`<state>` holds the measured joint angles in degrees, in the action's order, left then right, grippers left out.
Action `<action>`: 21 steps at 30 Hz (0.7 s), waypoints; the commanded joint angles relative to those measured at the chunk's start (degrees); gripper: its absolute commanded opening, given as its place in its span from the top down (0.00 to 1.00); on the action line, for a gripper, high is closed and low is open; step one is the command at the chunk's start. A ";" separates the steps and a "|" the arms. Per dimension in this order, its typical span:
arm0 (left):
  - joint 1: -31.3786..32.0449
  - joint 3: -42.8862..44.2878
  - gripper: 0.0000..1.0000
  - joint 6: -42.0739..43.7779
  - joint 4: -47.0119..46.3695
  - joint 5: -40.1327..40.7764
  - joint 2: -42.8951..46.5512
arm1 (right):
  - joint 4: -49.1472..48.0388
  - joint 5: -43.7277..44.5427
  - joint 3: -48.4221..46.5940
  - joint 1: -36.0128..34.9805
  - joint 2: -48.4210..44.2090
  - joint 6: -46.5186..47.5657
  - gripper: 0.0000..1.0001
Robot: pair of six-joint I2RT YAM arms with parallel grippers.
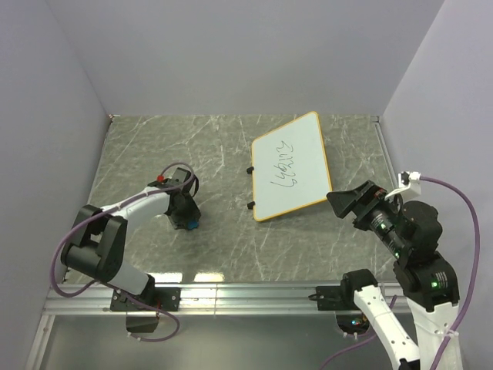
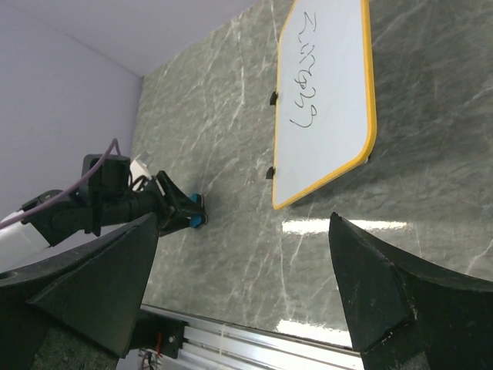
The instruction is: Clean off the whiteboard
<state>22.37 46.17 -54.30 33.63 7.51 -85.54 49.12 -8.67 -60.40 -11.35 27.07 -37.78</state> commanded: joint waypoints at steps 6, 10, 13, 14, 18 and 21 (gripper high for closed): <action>0.31 1.64 0.90 -0.72 -2.16 3.83 -2.96 | -2.10 -0.91 -3.76 -0.77 4.13 2.88 0.02; 0.57 1.81 1.00 0.51 -2.60 2.52 -2.36 | -3.34 -5.30 -5.07 -0.86 9.91 3.85 0.03; 1.97 4.09 1.00 3.41 -1.47 2.86 0.10 | -2.27 -6.09 -8.24 -0.69 18.96 3.94 0.07; 2.32 6.80 1.00 4.37 -0.76 3.04 0.54 | -3.67 -6.01 -8.50 -0.69 20.81 3.68 0.07; 2.85 15.77 1.00 11.30 1.00 2.25 0.11 | -5.88 -5.23 -14.71 0.98 30.90 4.91 0.07; 2.94 25.61 1.00 14.82 3.28 -0.73 -4.19 | -3.52 -3.03 -22.35 3.70 38.89 6.05 0.07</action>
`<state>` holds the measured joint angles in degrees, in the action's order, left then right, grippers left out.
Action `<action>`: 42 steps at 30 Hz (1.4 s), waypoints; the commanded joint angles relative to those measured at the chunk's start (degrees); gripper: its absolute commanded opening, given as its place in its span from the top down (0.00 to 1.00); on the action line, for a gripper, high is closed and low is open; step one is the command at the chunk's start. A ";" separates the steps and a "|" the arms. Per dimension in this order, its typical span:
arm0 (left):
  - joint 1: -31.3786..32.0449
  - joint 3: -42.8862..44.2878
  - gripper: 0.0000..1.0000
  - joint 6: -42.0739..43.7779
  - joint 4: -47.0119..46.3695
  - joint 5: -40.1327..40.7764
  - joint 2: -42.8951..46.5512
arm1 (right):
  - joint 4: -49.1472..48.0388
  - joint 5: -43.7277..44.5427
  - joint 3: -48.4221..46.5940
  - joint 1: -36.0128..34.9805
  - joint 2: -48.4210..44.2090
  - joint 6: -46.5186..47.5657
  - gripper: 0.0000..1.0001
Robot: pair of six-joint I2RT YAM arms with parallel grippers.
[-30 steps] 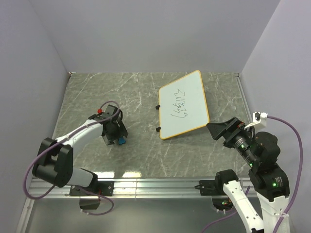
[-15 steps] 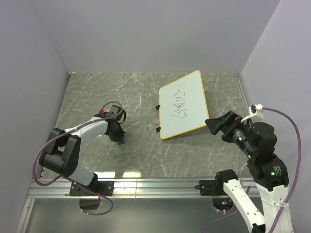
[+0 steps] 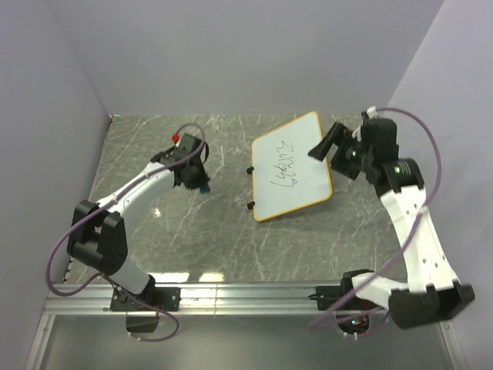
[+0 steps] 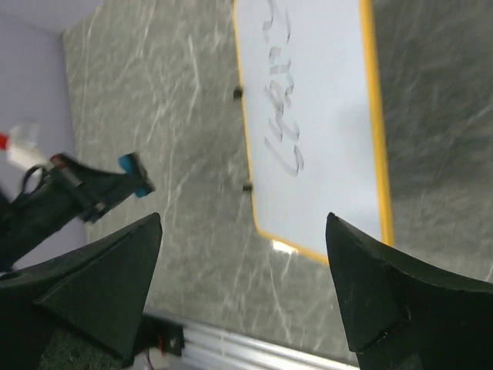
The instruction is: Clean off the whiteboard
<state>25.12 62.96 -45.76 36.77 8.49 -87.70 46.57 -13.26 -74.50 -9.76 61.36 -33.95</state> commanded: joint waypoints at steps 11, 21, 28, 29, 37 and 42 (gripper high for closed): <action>3.35 25.02 1.00 12.26 -3.81 -15.86 -13.54 | -4.19 2.37 -18.06 8.97 26.33 4.16 0.11; 8.62 32.57 1.00 13.41 -6.01 -23.51 -19.26 | -11.85 -8.27 -15.50 8.88 36.72 1.96 0.19; 9.68 35.04 1.00 16.66 -8.99 -30.53 -22.25 | -12.91 -9.51 -14.62 8.62 38.57 1.43 0.49; 10.20 35.21 1.00 17.01 -10.22 -31.33 -23.21 | -12.56 -10.03 -14.71 8.44 39.09 1.61 0.55; 13.98 42.14 1.00 16.84 -13.57 -39.77 -30.06 | -11.85 -10.21 -12.95 8.53 39.80 4.68 0.71; 18.90 46.81 1.00 17.63 -14.45 -44.69 -32.53 | -12.20 -10.21 -11.81 8.53 40.06 5.13 0.97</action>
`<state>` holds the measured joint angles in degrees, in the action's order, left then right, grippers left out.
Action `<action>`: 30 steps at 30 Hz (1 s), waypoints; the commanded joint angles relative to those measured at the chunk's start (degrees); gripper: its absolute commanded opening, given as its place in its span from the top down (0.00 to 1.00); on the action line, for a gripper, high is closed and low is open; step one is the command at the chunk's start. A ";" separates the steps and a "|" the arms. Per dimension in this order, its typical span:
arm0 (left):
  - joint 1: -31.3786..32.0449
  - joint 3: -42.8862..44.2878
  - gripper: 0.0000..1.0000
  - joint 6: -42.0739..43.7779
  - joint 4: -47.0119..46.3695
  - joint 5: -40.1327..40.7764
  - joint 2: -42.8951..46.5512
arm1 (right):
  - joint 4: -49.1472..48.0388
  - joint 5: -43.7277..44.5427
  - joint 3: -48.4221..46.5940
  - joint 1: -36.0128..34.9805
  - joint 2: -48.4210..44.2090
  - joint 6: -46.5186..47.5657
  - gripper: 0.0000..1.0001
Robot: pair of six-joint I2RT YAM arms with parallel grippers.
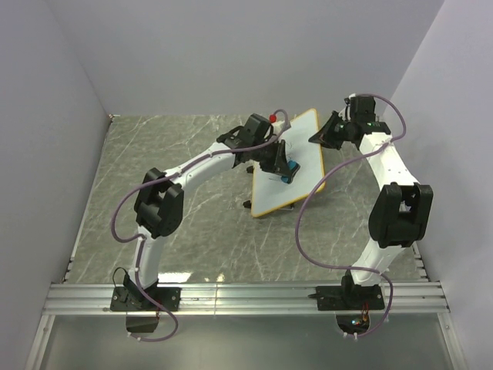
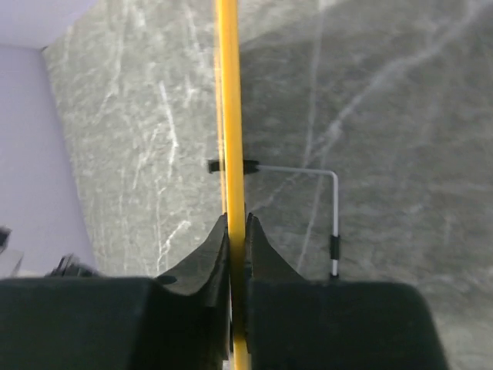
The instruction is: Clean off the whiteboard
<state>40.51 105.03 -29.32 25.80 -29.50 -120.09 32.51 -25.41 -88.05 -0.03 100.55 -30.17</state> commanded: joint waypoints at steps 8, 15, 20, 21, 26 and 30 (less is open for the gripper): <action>7.39 -1.14 1.00 4.88 -1.81 -4.61 0.65 | 2.12 2.47 1.74 -1.11 1.31 2.14 1.00; 3.00 -12.38 1.00 1.30 -2.85 -1.97 0.04 | 1.16 2.21 3.58 -1.20 0.09 1.96 1.00; -3.68 -15.65 1.00 -2.32 -3.48 1.80 -4.26 | 0.10 1.68 6.92 -1.20 -1.94 2.22 1.00; -4.38 -15.13 1.00 -2.49 -1.91 3.03 -6.27 | -0.17 1.59 7.97 -1.28 -2.55 2.40 1.00; -5.62 -11.97 1.00 -0.65 -0.05 6.82 -8.75 | -0.52 1.15 10.88 -1.37 -4.84 3.63 1.00; -3.87 -10.55 1.00 1.71 0.74 5.77 -7.10 | -0.96 1.15 12.64 -1.37 -6.33 3.72 1.00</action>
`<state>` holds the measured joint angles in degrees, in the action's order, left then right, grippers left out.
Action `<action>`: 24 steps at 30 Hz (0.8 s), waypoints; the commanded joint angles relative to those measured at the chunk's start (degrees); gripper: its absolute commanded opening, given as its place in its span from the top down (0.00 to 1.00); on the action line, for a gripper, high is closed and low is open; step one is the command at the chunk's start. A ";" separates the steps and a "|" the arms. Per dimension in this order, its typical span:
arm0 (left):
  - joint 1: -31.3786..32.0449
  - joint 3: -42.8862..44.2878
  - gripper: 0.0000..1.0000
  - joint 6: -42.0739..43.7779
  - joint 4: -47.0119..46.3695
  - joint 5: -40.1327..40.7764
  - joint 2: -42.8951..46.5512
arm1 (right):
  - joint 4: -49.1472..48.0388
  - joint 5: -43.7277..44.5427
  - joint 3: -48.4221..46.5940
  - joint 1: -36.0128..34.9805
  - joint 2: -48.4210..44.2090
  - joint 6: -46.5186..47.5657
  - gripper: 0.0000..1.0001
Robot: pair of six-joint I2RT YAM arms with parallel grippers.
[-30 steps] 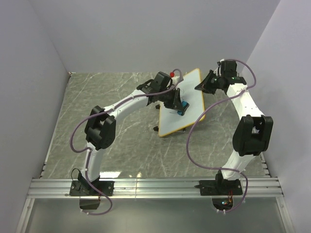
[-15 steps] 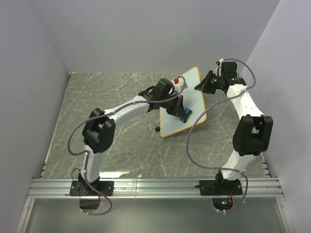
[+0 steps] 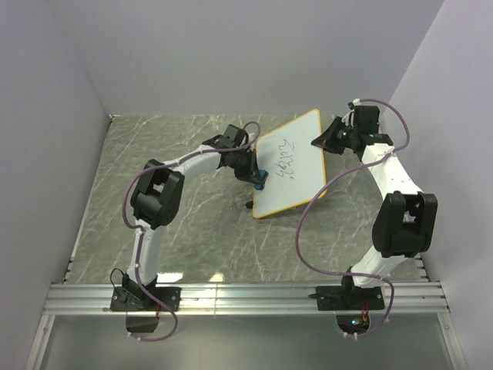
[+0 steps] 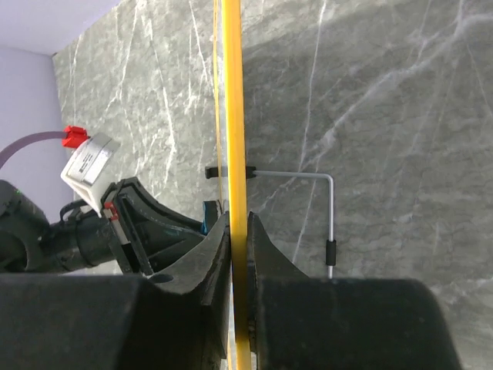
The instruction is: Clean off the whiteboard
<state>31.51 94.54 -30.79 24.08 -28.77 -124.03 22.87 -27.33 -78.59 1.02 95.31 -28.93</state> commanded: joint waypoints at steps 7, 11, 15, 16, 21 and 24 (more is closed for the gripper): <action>13.74 6.34 1.00 7.84 2.99 -6.45 1.68 | 7.27 2.55 4.41 -2.95 -1.09 2.03 1.00; 16.65 13.98 1.00 9.16 5.54 -9.72 1.95 | 7.19 2.81 4.41 -3.48 -0.82 2.12 1.00; 16.48 15.49 1.00 6.88 4.84 -10.78 0.37 | 7.45 2.72 4.49 -3.74 -0.82 2.21 1.00; 16.05 16.54 1.00 6.88 5.45 -9.04 -0.33 | 7.45 2.72 4.58 -3.74 -0.91 2.30 1.00; 11.05 18.22 1.00 6.26 9.14 -2.09 -5.87 | 7.97 2.90 4.67 -3.74 -1.53 2.91 1.00; 8.40 19.45 1.00 6.61 12.65 3.97 -8.59 | 8.07 2.64 5.20 -3.83 -1.97 3.09 1.00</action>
<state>42.74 114.19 -24.73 32.14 -34.65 -125.95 22.00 -26.44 -76.05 0.99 93.91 -28.03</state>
